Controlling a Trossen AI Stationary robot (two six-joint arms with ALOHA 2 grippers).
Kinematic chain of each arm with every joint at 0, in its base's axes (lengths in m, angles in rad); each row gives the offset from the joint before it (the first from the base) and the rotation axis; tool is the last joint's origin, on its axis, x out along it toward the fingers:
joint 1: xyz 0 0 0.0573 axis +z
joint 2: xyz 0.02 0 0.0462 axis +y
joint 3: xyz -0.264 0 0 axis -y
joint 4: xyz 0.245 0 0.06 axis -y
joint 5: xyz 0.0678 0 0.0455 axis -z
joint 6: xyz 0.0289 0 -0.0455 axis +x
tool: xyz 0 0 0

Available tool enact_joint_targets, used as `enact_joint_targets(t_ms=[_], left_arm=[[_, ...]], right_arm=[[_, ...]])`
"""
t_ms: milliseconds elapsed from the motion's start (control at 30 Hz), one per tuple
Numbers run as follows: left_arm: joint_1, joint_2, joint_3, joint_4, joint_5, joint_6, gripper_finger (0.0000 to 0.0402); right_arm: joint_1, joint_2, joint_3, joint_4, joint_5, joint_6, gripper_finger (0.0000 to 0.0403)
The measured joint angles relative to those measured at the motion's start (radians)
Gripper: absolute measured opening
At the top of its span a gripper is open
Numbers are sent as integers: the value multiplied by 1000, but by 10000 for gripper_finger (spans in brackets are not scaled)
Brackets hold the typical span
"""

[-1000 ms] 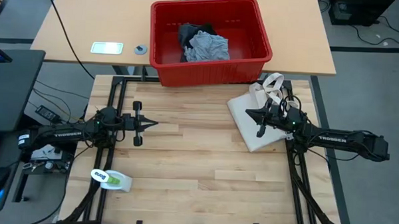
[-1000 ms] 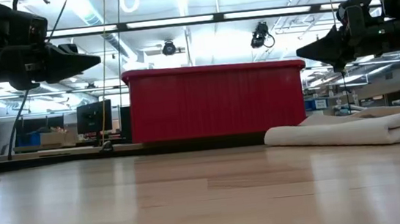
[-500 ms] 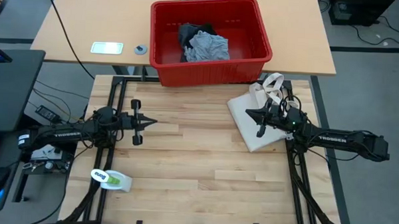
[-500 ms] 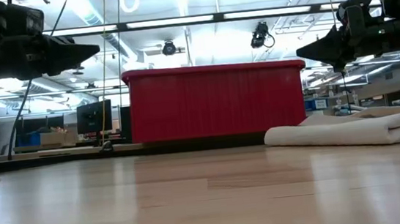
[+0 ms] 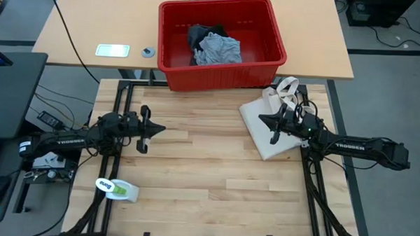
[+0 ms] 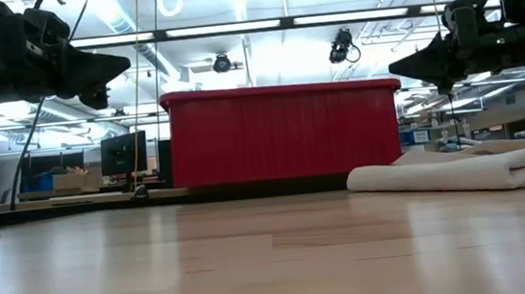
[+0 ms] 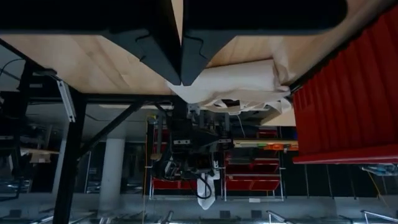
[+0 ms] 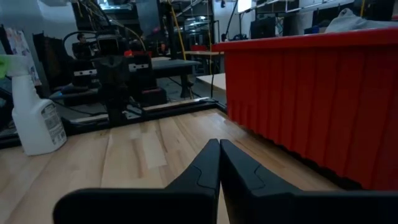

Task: Fold Laundry from Bin
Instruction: Fold the gray shirt

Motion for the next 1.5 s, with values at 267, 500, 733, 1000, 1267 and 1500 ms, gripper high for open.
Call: enact_joint_targets(t_ms=[267, 500, 733, 1000, 1267, 1500], left_arm=[[0, 0, 0, 103, 0, -57, 13], [0, -1, 4, 363, -88, -77, 13], [39, 101, 204, 114, -337, -70, 13], [156, 528, 530, -32, -291, -8, 13], [296, 881, 777, -35, -243, -11, 13], [376, 1056, 1048, -265, -140, -26, 13]], right_arm=[[-1, 0, 0, 26, -52, 28, 19], [0, 2, 0, 78, -98, 134, 19], [2, 3, 0, 245, 5, 201, 19], [-35, 97, 214, 45, 61, 208, 9], [-112, 337, 512, -263, 52, 52, 25], [-172, 479, 609, -262, -26, -89, 33]])
